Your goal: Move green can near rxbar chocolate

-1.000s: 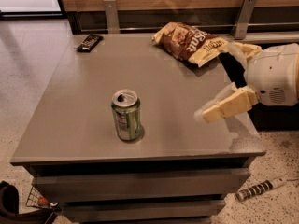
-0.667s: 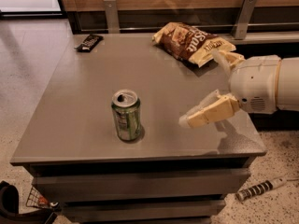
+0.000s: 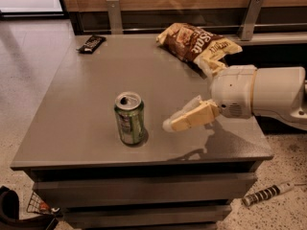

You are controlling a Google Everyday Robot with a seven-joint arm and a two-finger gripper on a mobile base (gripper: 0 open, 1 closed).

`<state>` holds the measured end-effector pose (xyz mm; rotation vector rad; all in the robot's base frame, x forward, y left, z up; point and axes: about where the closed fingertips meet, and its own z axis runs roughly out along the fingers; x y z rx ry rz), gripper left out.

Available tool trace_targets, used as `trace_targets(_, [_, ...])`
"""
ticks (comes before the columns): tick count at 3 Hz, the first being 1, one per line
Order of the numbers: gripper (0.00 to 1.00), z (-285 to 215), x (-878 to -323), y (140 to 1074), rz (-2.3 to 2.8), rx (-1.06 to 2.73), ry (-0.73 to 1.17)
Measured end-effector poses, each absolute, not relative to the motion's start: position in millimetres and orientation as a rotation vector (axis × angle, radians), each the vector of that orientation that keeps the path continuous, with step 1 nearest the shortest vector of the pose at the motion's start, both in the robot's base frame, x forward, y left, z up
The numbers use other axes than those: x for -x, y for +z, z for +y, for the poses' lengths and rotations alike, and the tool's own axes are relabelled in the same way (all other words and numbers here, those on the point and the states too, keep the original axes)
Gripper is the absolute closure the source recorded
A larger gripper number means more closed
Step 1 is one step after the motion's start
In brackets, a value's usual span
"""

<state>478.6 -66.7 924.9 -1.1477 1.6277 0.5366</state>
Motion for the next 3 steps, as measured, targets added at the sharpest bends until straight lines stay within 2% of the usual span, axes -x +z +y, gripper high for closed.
trace_targets(3, [0.00, -4, -466, 894, 1.535, 1.110, 0.715])
